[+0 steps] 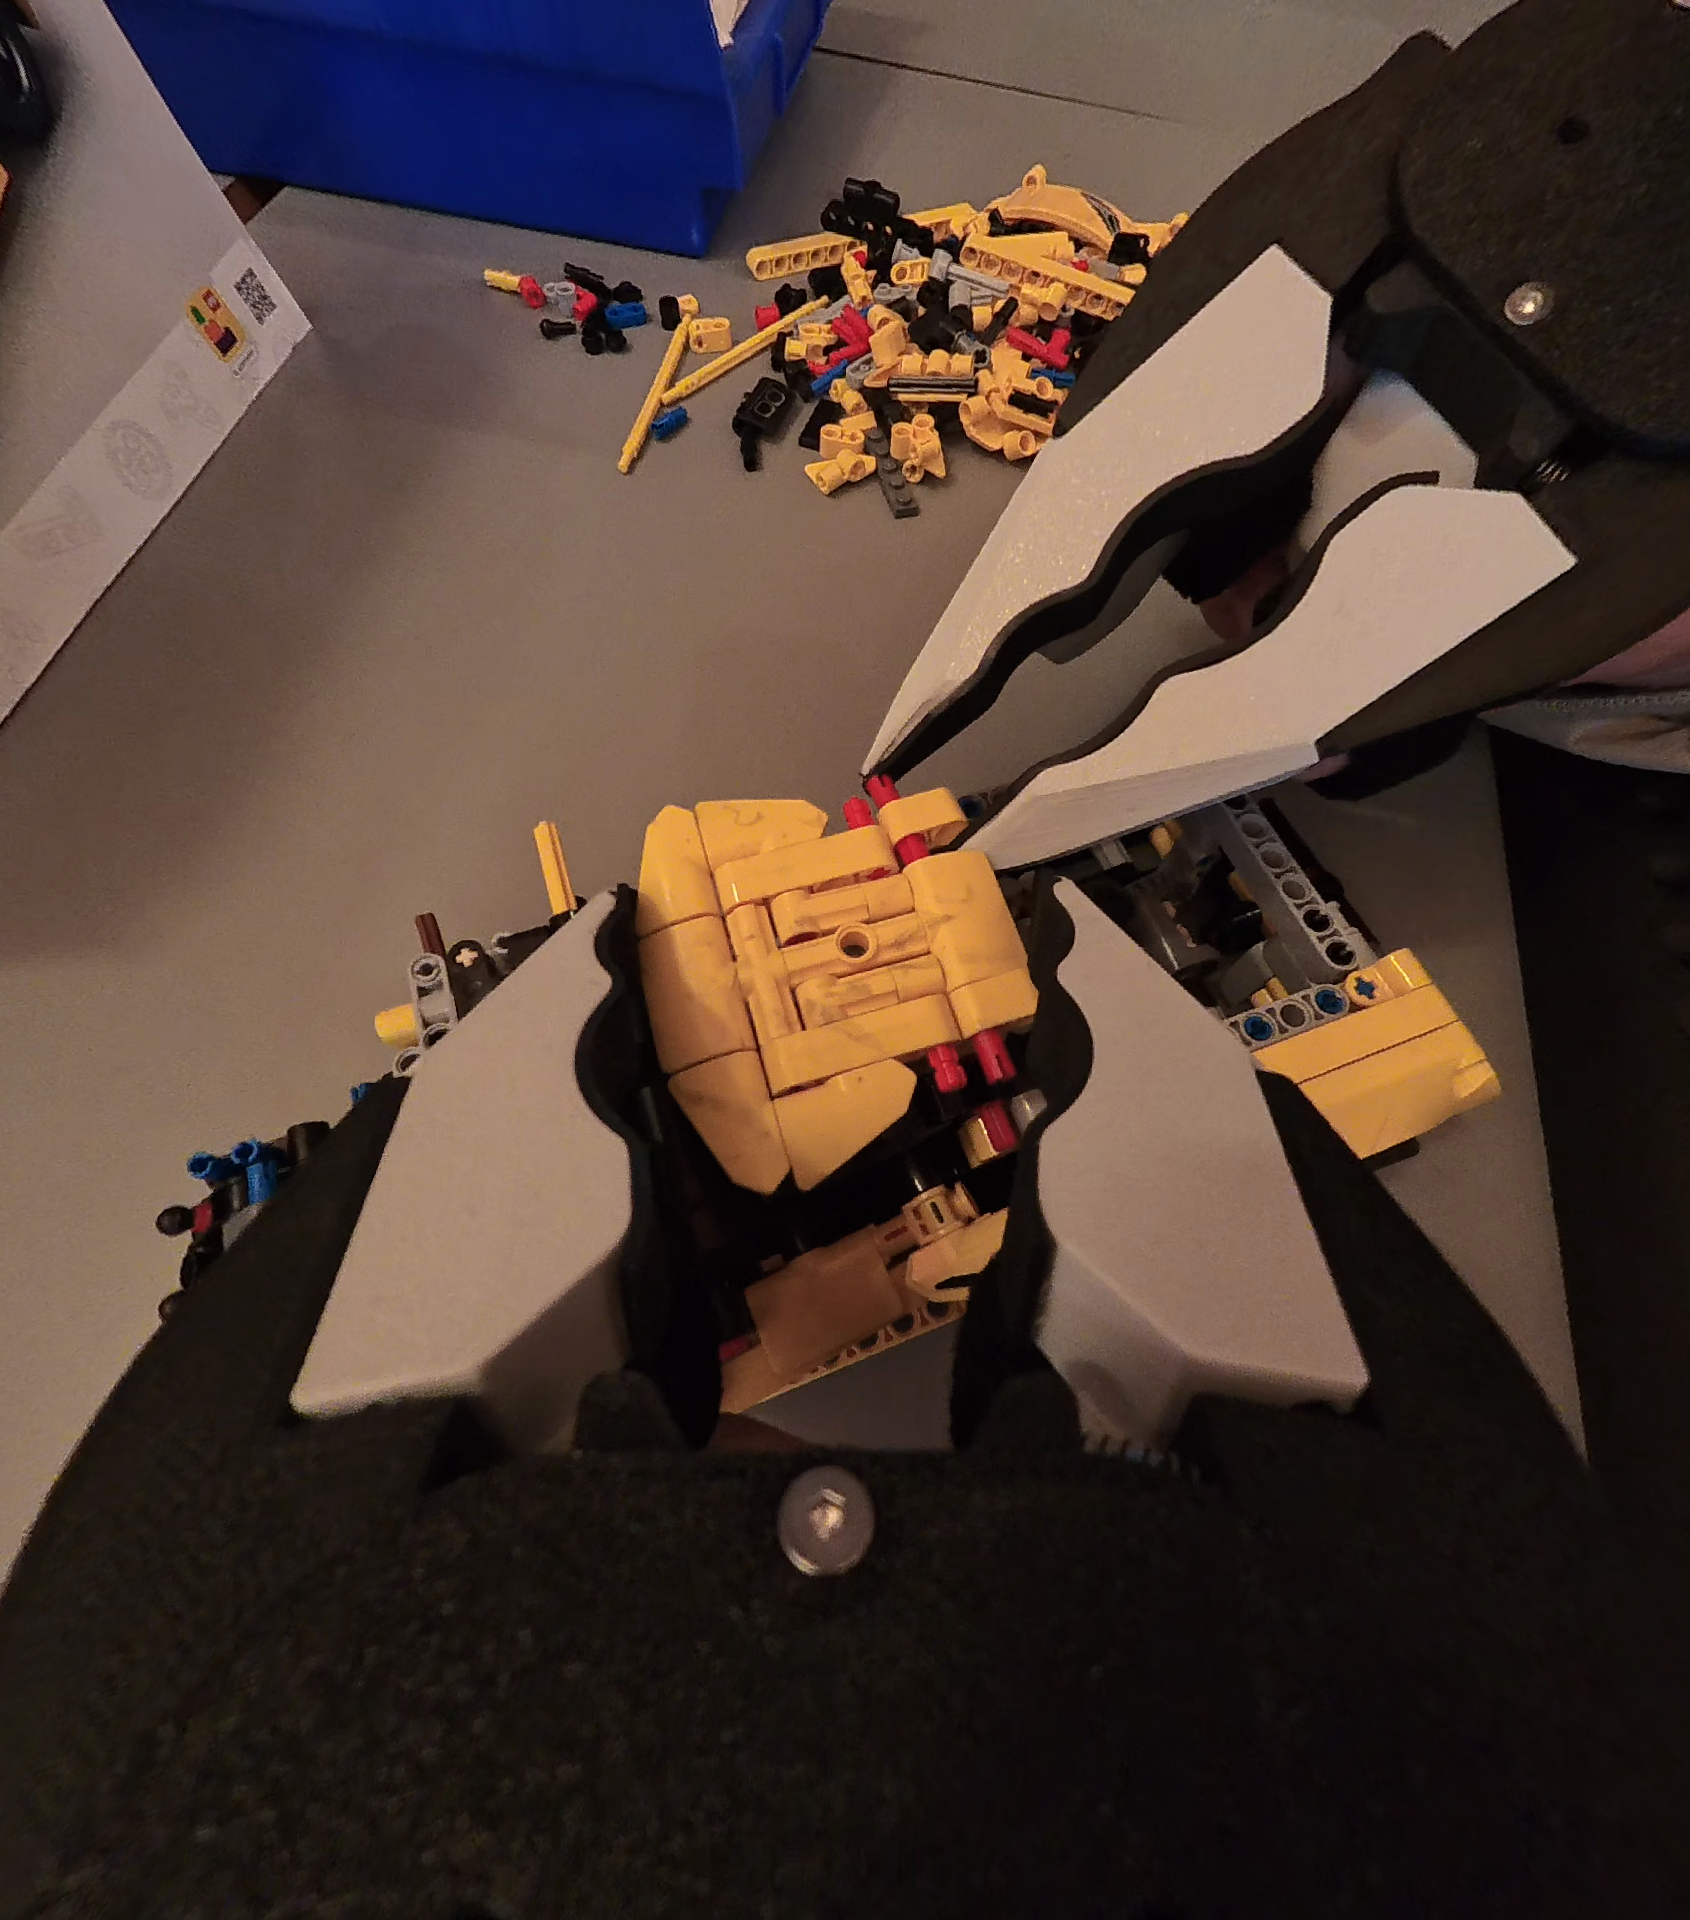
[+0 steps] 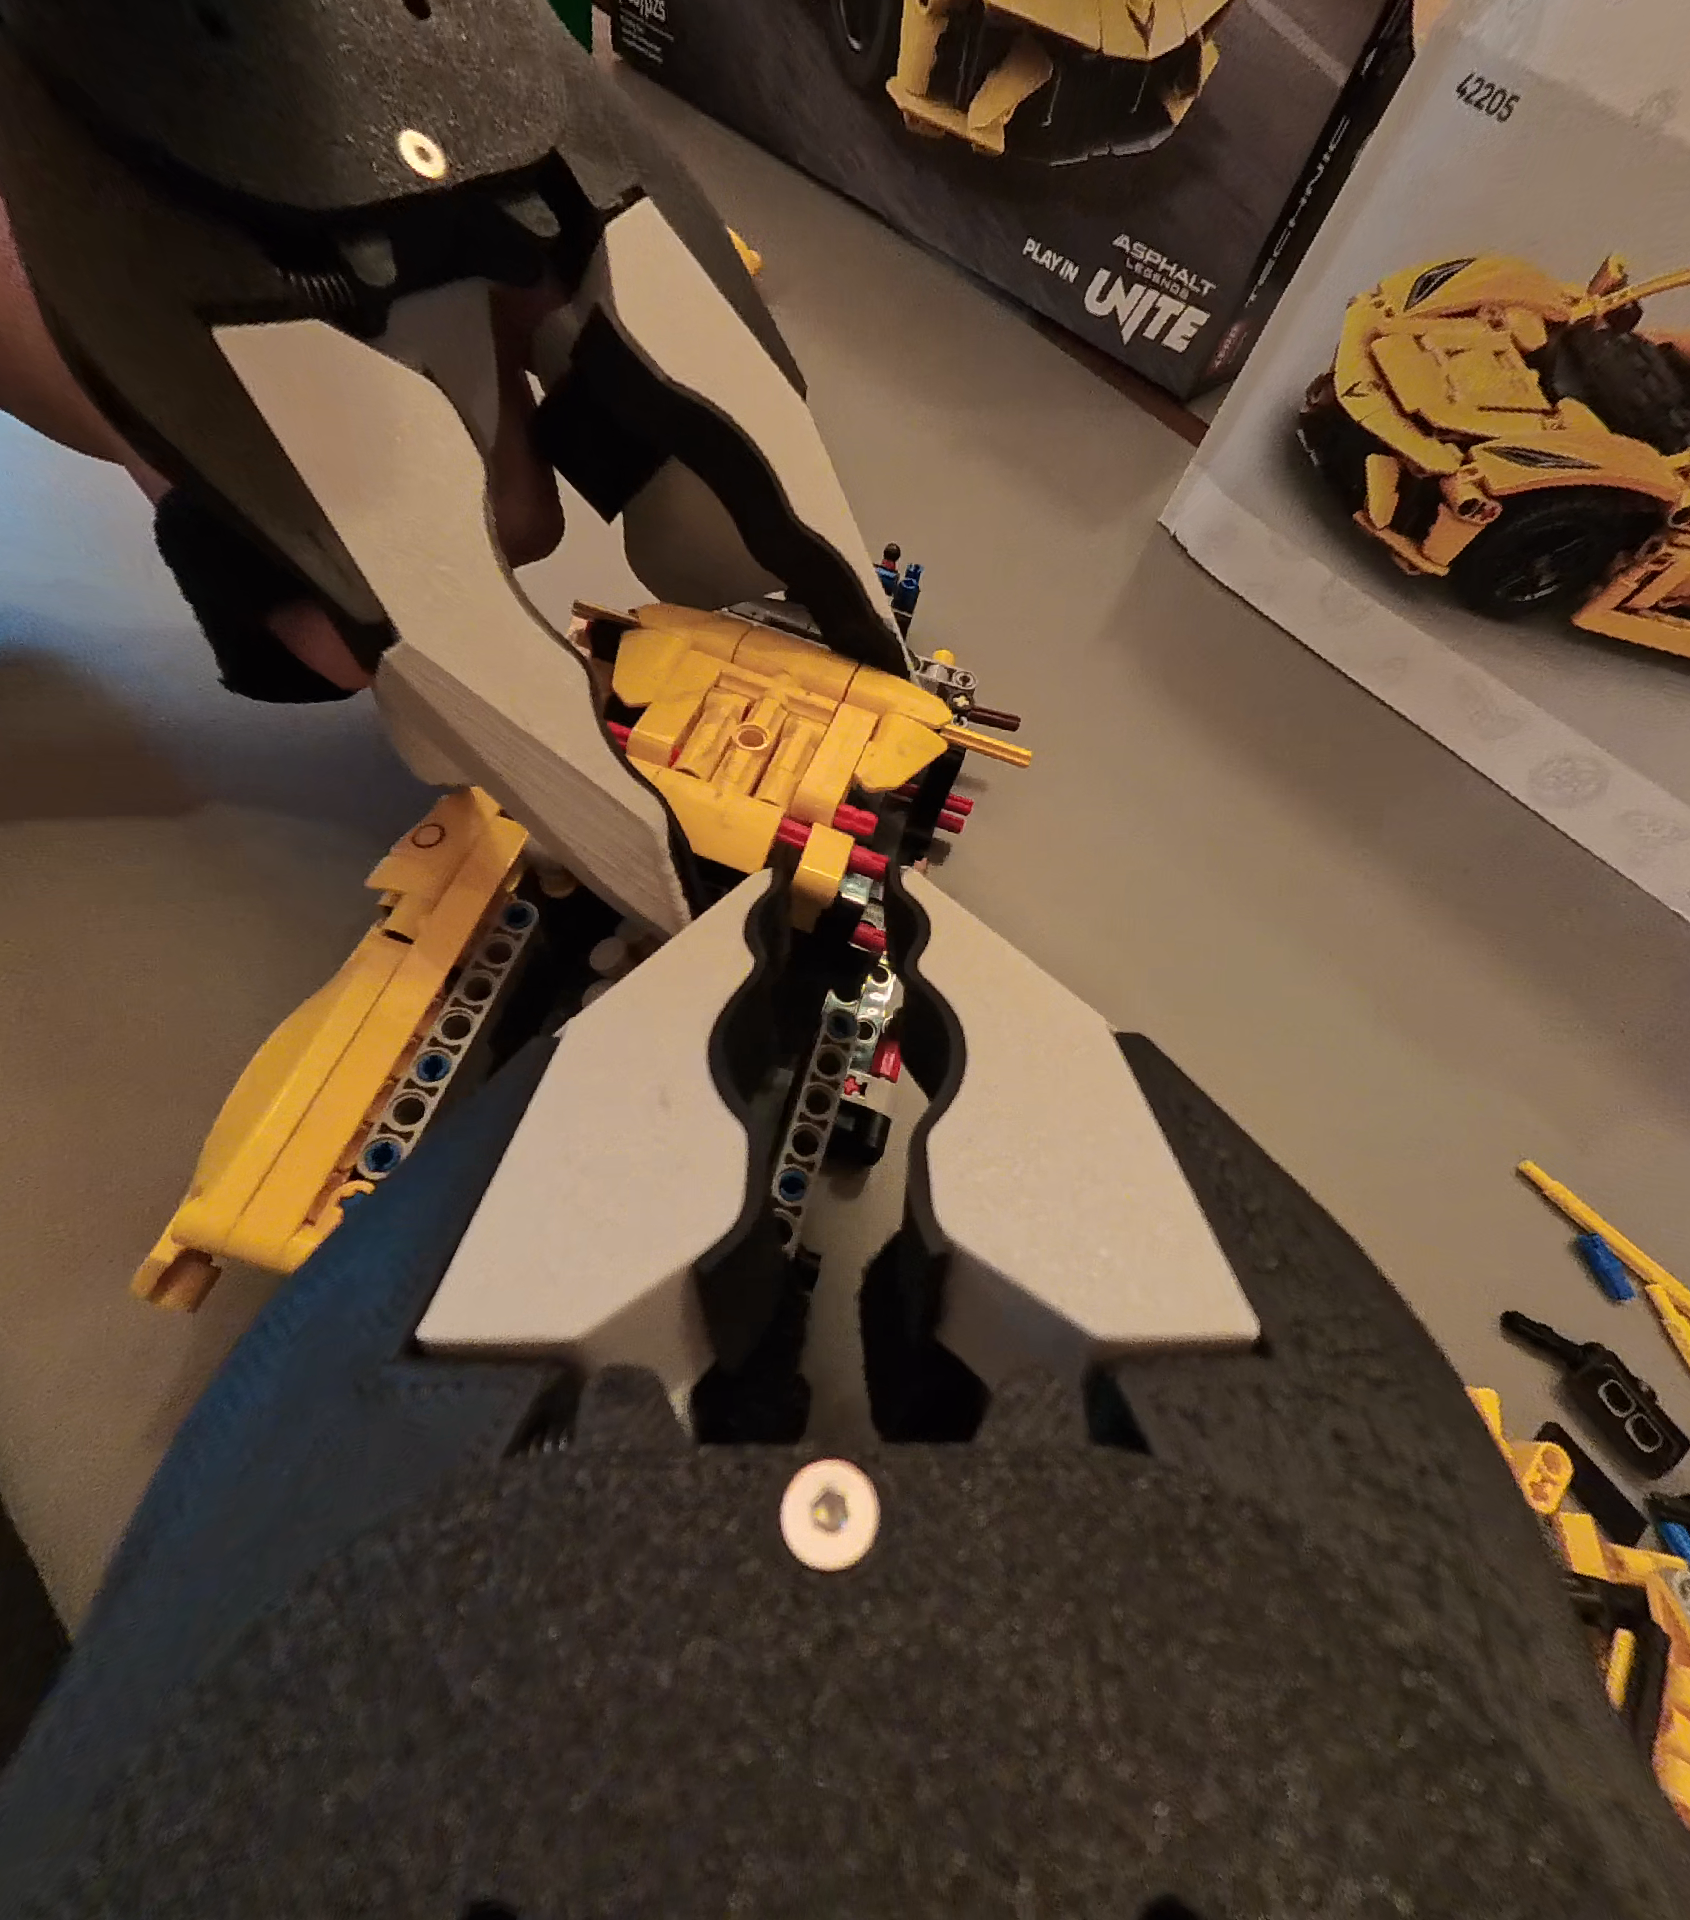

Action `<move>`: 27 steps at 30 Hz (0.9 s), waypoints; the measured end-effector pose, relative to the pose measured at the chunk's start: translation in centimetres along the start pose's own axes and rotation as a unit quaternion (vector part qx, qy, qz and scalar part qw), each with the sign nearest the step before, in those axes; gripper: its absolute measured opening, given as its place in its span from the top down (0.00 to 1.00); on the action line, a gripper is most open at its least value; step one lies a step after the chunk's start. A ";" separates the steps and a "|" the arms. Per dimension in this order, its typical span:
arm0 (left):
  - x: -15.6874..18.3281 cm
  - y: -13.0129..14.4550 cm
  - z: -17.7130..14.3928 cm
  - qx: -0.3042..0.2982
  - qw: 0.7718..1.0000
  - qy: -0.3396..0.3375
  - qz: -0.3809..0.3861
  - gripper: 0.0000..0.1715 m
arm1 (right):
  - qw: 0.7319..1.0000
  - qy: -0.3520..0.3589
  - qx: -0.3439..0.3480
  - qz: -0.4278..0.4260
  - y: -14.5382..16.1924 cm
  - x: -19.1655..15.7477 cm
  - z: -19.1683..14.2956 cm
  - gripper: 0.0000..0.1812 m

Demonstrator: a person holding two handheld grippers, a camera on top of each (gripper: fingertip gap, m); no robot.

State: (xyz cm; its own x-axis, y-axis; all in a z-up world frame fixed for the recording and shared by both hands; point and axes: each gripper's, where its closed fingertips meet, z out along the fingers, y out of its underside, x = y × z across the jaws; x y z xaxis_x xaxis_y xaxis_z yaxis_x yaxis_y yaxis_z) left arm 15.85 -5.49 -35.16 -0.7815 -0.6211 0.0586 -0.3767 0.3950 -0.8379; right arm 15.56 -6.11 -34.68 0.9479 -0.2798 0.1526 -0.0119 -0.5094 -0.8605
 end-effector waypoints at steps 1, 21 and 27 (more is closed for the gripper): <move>0.0 0.0 0.0 0.000 1.000 0.000 -0.002 0.56 | 1.000 0.001 -0.004 -0.004 0.0 0.0 0.0 0.92; -0.1 0.0 0.0 -0.010 1.000 -0.013 0.006 0.56 | 0.994 -0.031 0.011 0.105 0.1 -0.1 -0.1 0.96; 0.0 0.0 0.1 -0.009 1.000 -0.013 0.005 0.56 | 0.988 -0.036 0.011 0.152 0.1 0.0 -0.1 0.95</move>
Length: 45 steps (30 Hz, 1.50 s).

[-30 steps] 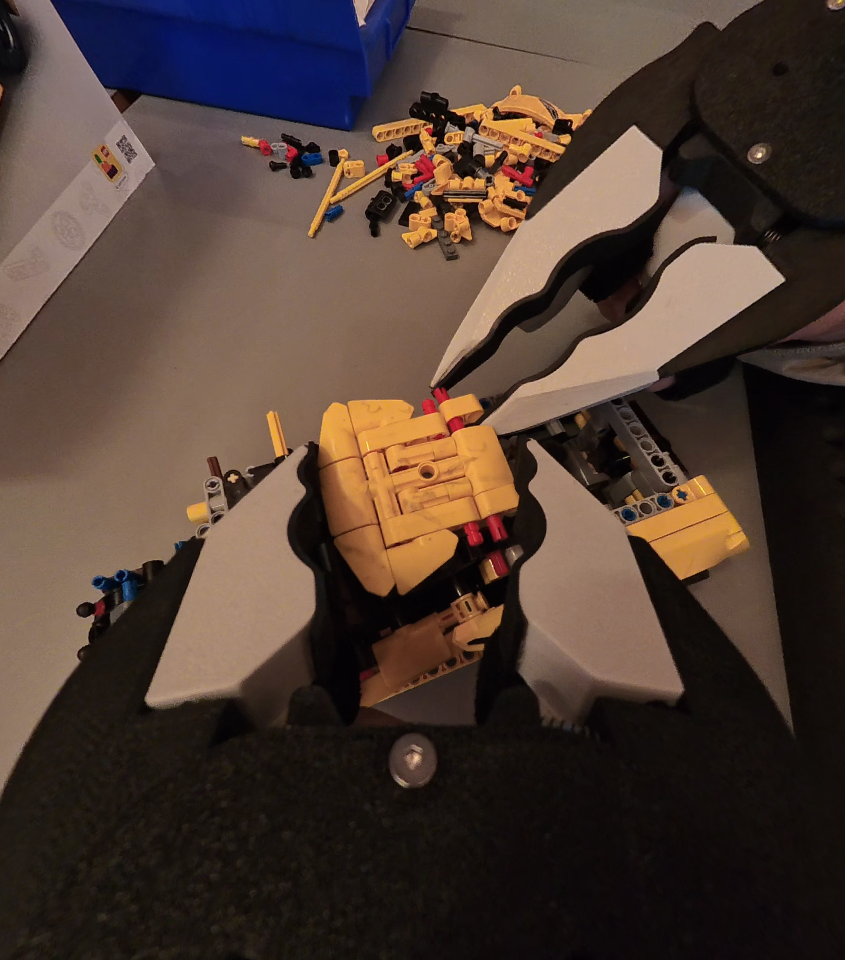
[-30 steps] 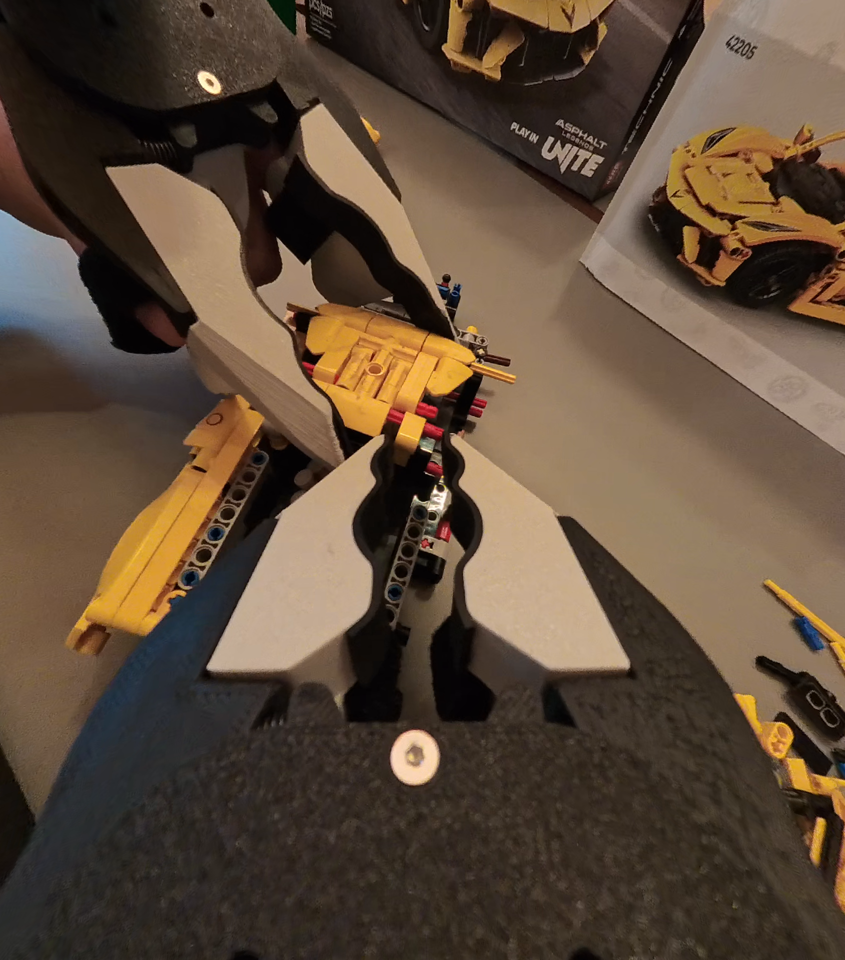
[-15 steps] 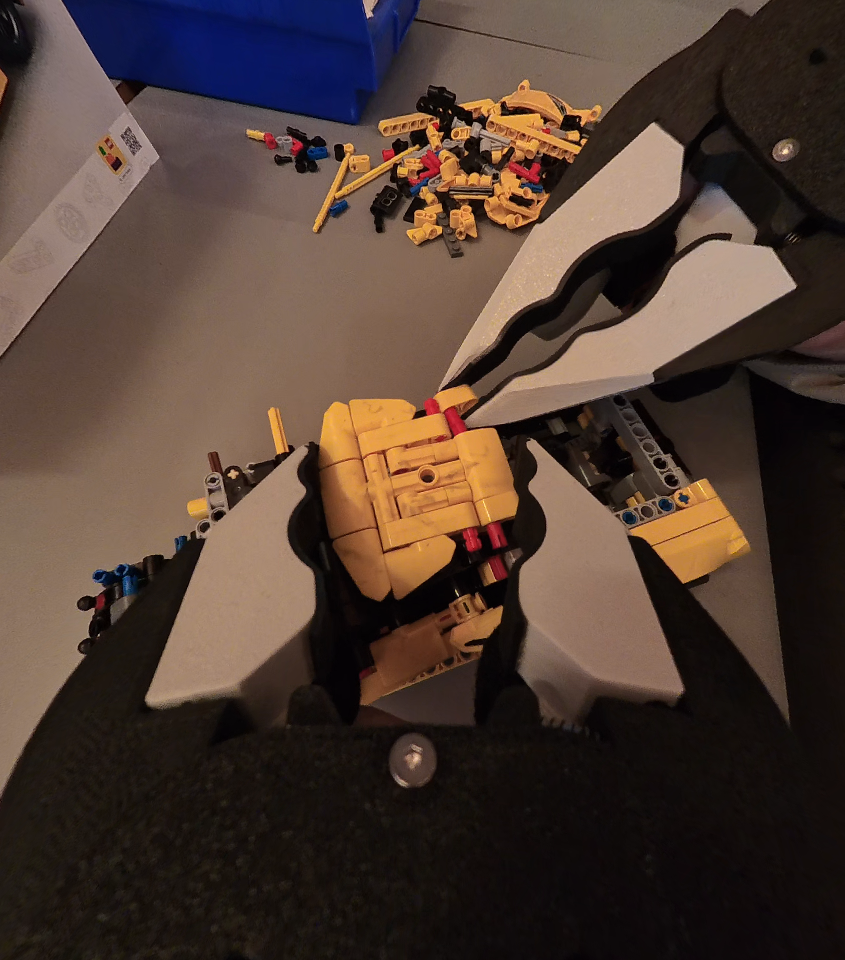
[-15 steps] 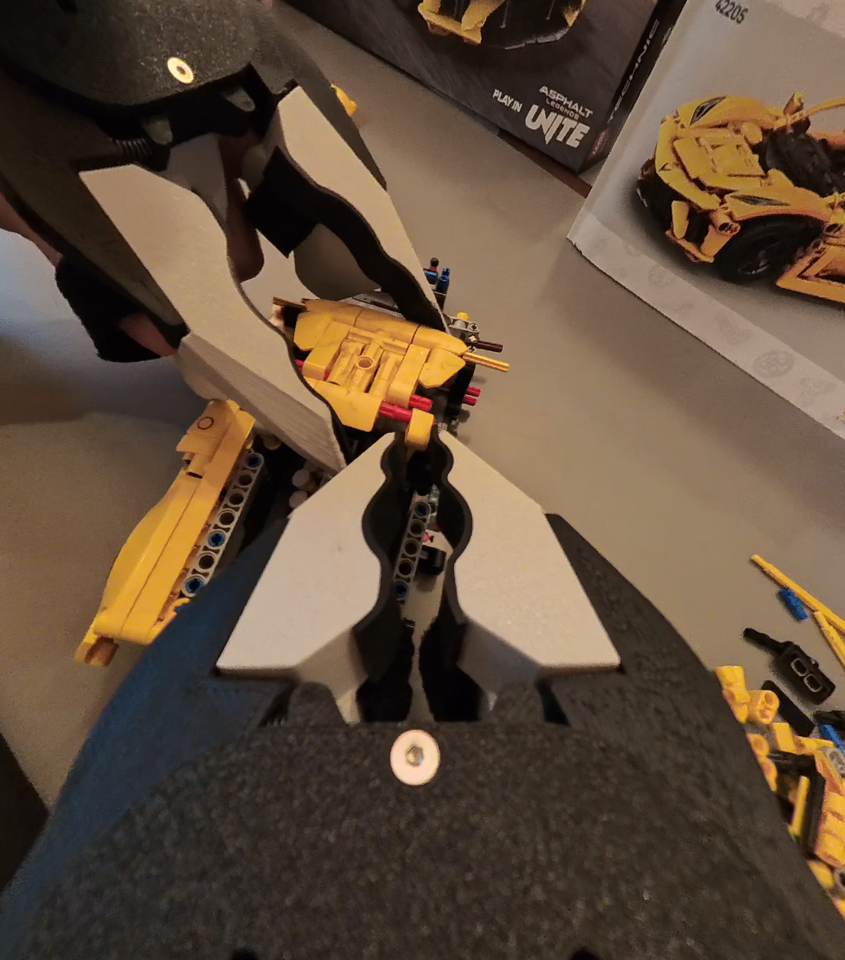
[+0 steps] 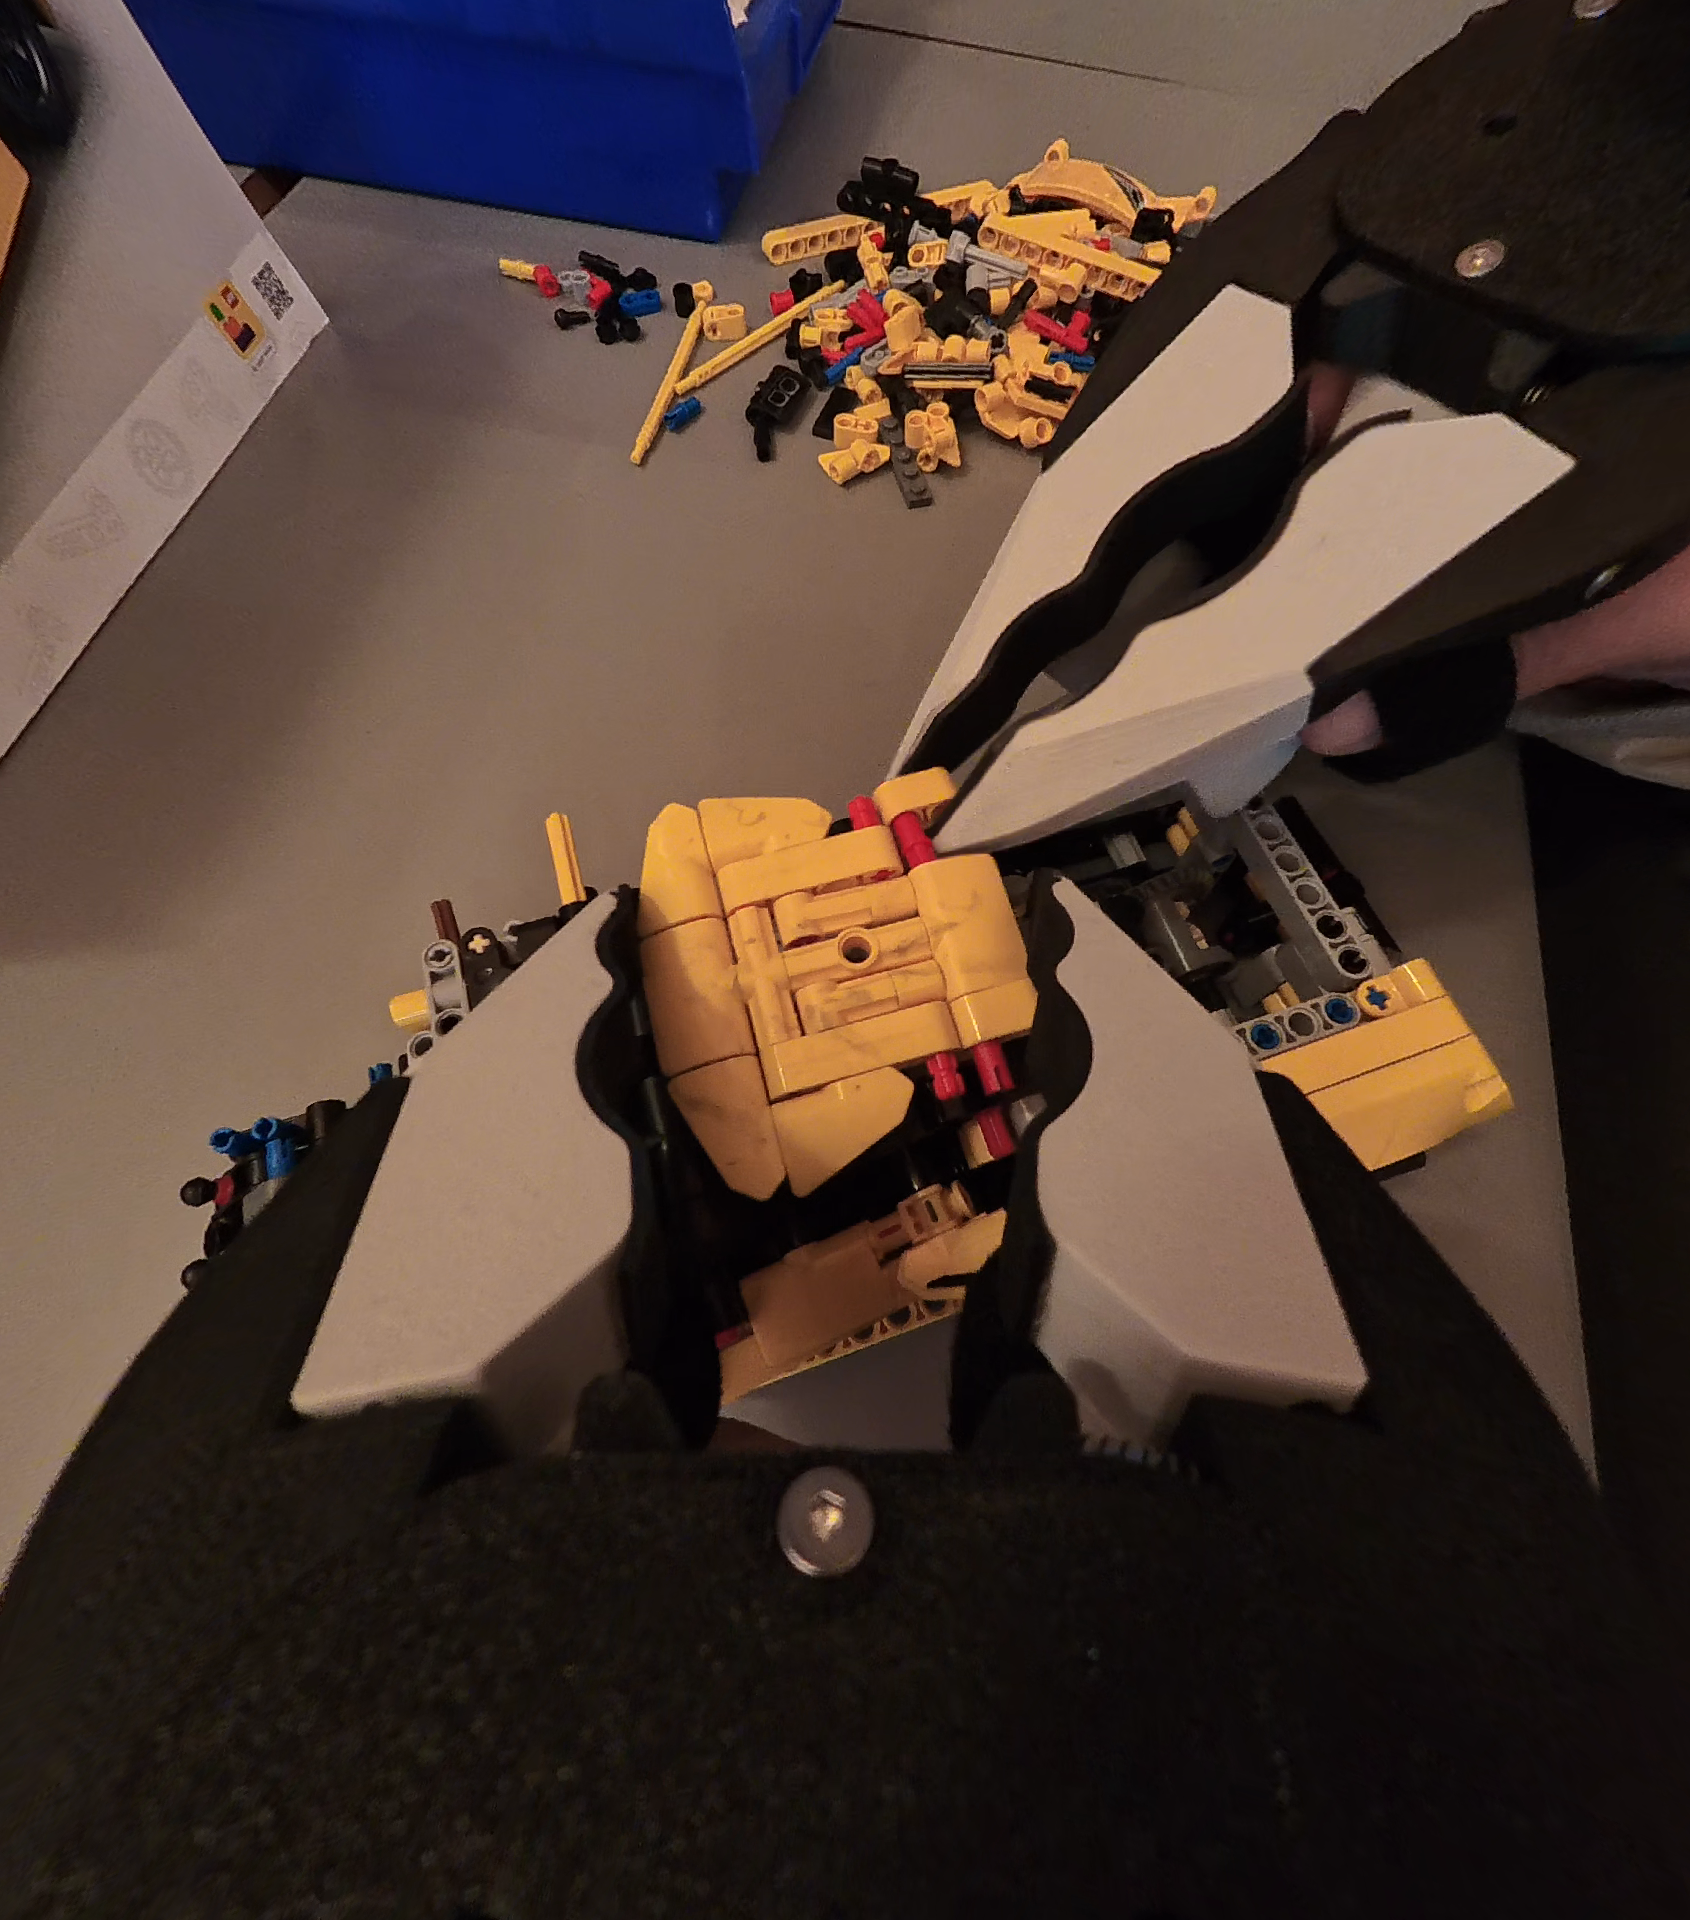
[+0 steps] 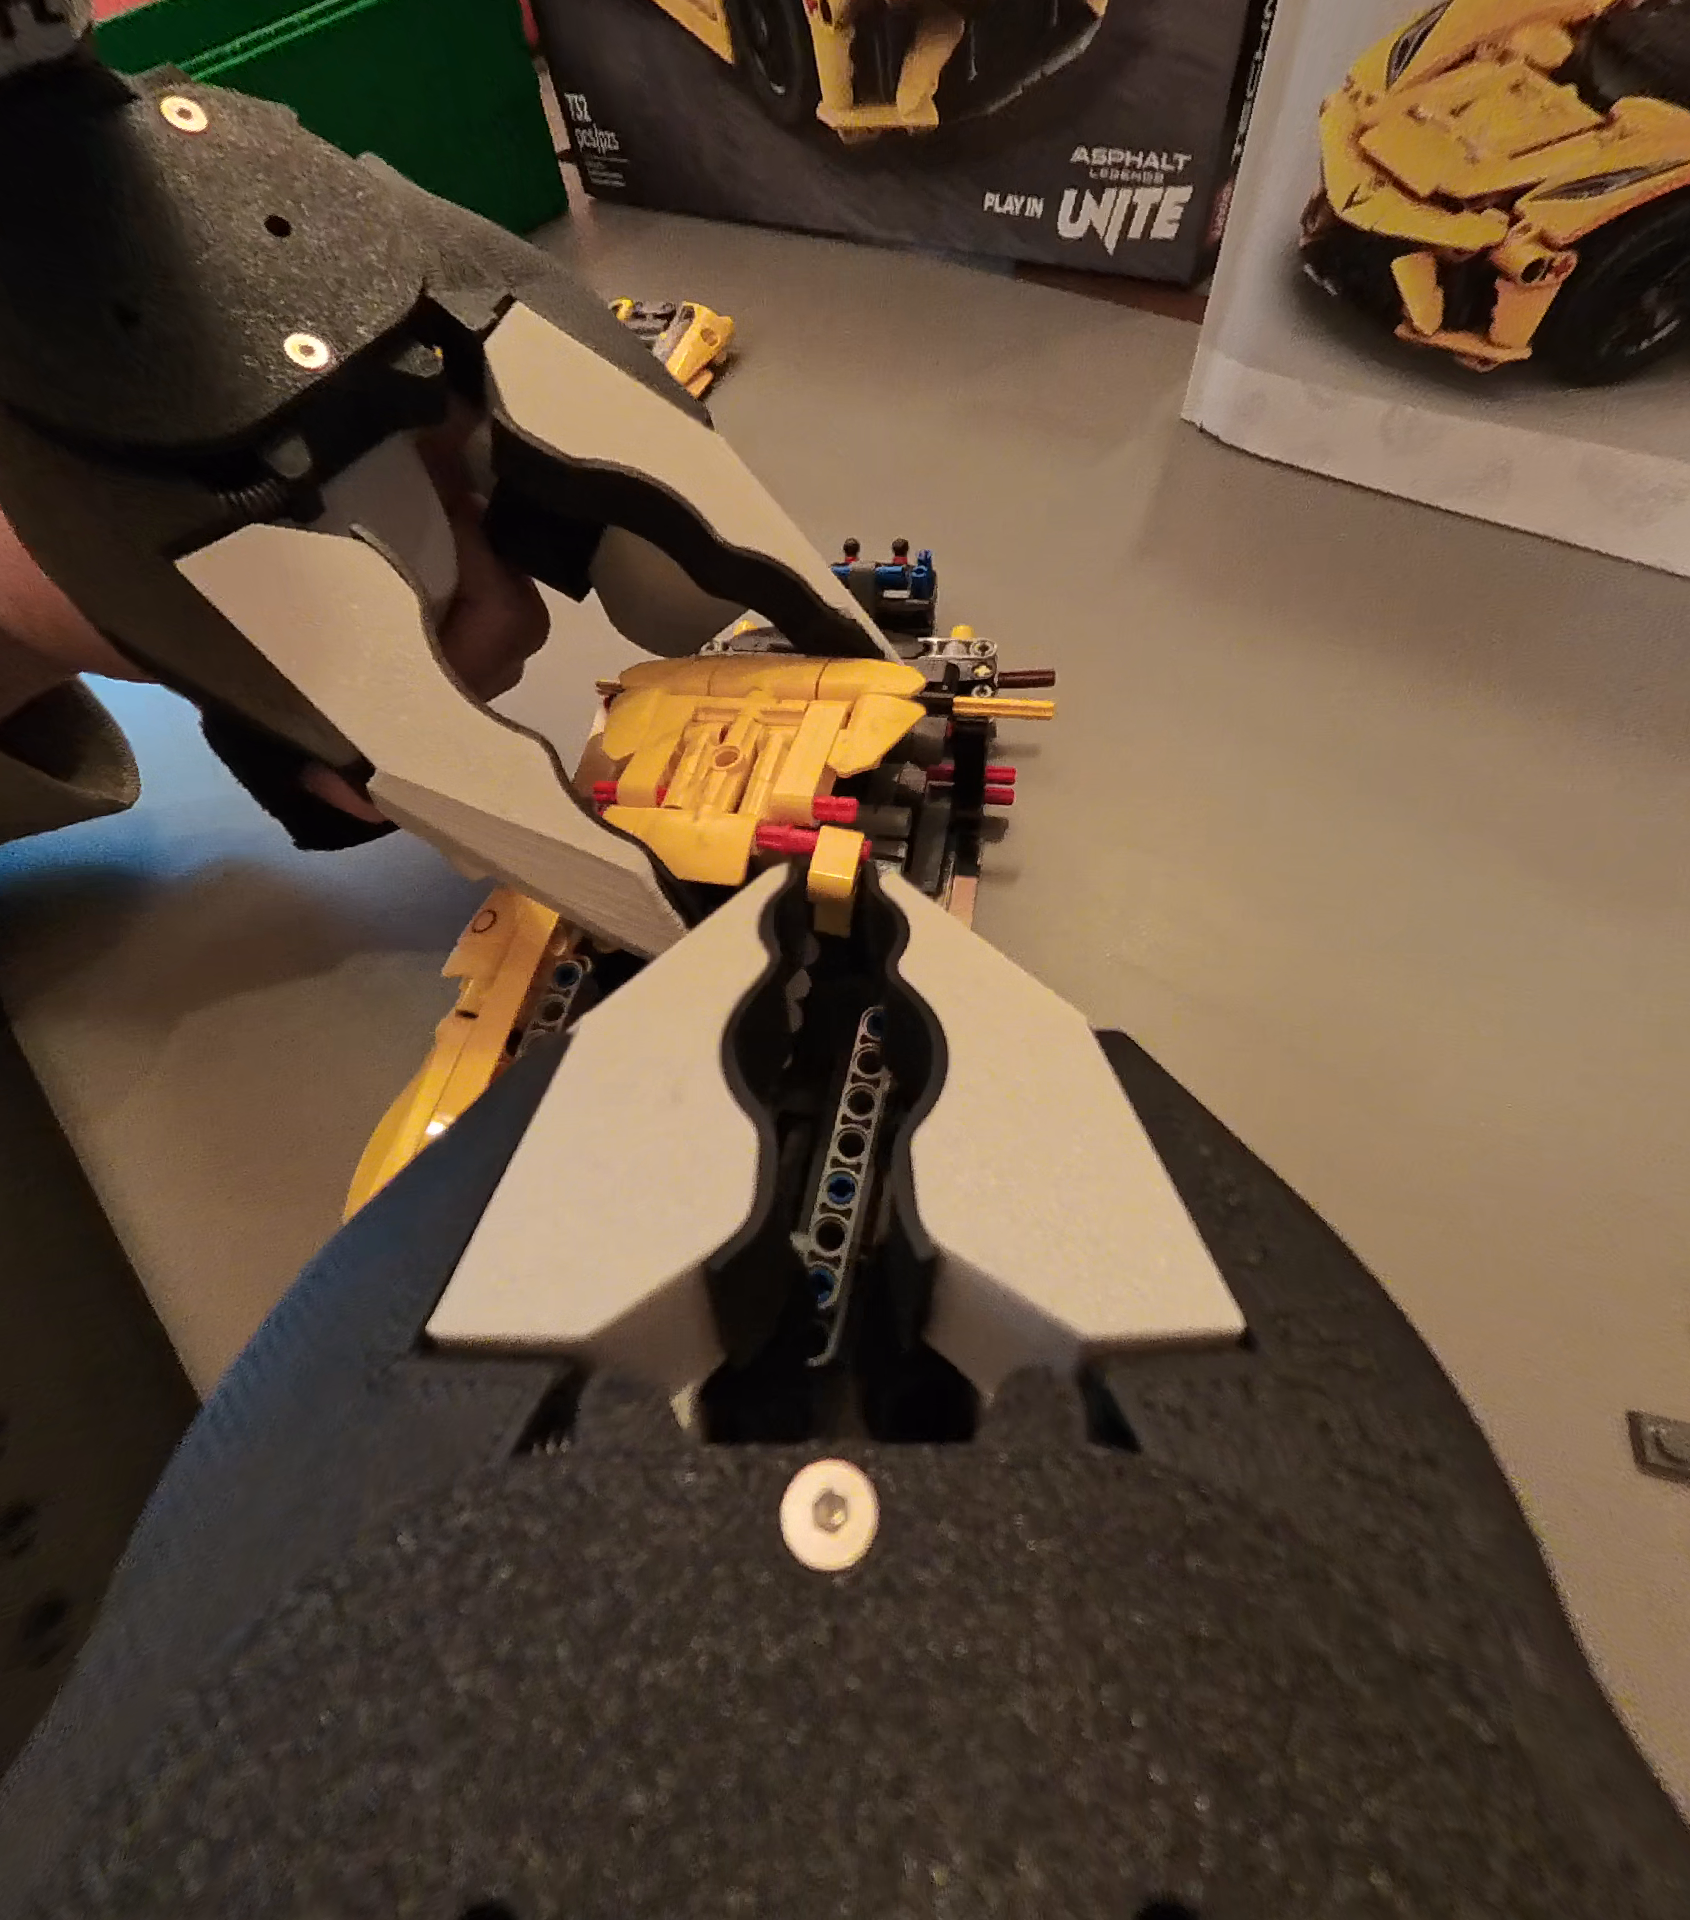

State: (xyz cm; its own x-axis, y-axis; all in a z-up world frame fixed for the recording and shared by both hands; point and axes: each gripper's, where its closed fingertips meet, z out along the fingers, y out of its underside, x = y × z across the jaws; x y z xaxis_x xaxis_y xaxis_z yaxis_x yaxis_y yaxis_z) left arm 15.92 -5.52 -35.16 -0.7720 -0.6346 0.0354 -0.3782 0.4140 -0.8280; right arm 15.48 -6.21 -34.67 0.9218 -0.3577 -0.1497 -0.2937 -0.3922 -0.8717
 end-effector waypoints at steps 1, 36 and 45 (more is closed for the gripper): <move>0.0 0.0 0.0 0.000 1.000 -0.001 0.000 0.56 | 1.000 0.000 -0.007 0.004 0.0 0.0 0.0 0.96; 0.1 -0.2 0.6 -0.002 0.999 -0.014 -0.039 0.57 | 0.990 -0.027 0.015 0.136 0.0 1.6 -1.1 0.97; 0.1 -0.3 0.8 0.000 0.999 -0.017 -0.037 0.57 | 0.965 -0.121 0.031 0.230 0.0 0.9 -1.0 0.96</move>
State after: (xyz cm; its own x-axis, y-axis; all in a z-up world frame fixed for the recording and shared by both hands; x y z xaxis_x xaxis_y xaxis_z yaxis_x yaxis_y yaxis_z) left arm 16.34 -6.26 -35.32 -0.7243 -0.6852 0.0767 -0.4336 0.3661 -0.8234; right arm 16.03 -7.41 -34.36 0.7323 -0.2699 -0.6252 -0.6767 -0.1855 -0.7125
